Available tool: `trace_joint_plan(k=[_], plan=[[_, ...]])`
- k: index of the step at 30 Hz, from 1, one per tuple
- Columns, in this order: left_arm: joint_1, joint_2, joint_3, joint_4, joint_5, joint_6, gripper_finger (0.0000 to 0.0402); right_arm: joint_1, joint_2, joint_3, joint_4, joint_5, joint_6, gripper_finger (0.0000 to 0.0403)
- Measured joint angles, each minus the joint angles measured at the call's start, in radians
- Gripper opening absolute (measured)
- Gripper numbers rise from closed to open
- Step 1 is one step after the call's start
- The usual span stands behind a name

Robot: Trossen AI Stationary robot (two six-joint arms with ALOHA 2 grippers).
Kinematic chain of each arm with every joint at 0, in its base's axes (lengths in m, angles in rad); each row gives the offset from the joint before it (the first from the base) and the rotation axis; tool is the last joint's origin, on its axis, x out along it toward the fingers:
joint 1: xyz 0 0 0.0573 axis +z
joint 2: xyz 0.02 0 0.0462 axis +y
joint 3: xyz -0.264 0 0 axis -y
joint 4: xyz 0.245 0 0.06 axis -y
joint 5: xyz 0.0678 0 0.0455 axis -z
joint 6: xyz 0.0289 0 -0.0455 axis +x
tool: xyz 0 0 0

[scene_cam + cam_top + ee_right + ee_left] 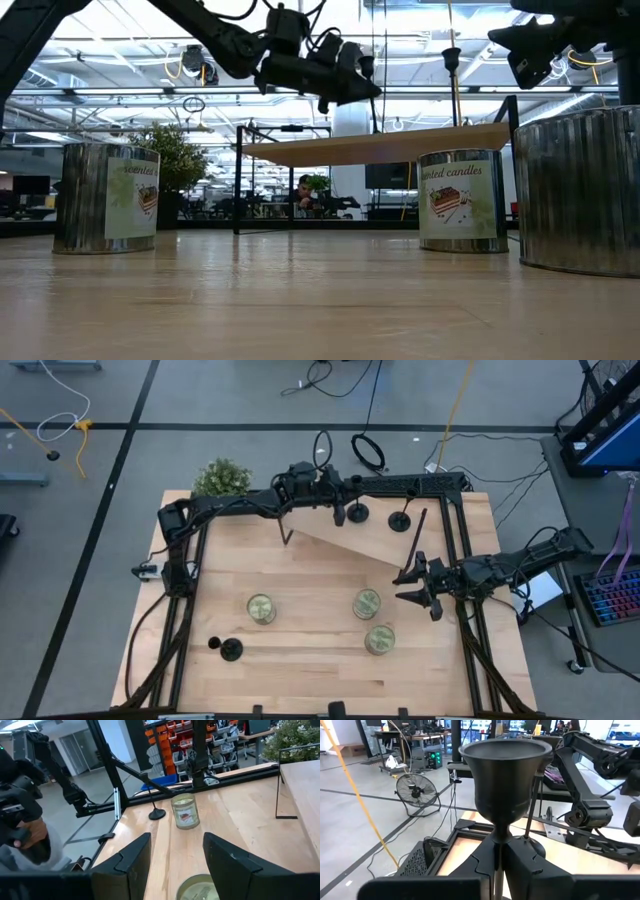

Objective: Pick & Place candle stick holders
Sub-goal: Align the right black candle holder with the other black candle holder on the shelf, then align the black candle holder with the other black candle holder on the shelf

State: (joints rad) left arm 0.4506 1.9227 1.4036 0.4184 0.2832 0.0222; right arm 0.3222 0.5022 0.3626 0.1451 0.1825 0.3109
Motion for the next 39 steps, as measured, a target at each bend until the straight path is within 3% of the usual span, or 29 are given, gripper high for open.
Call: trace_joint_plan(k=[8,21,28,34,39], plan=[[-0.002,0.001,-0.001,-0.006,-0.004,0.002,0.0038,0.000,0.002,0.000,0.000,0.000,-0.009,0.0173],[-0.002,-0.027,-0.002,-0.096,-0.006,0.000,0.0132,0.000,0.002,0.000,0.000,0.000,-0.009,0.0173],[-0.008,-0.155,-0.002,-0.343,0.005,0.029,0.0140,0.000,0.002,0.000,0.000,0.000,-0.009,0.0173],[-0.030,-0.315,-0.002,-0.645,0.083,0.078,0.0140,0.001,0.002,0.000,0.001,-0.001,-0.009,0.0173],[-0.065,-0.443,-0.002,-0.879,0.086,0.155,0.0140,0.000,0.002,0.000,0.003,-0.001,-0.042,0.0173]])
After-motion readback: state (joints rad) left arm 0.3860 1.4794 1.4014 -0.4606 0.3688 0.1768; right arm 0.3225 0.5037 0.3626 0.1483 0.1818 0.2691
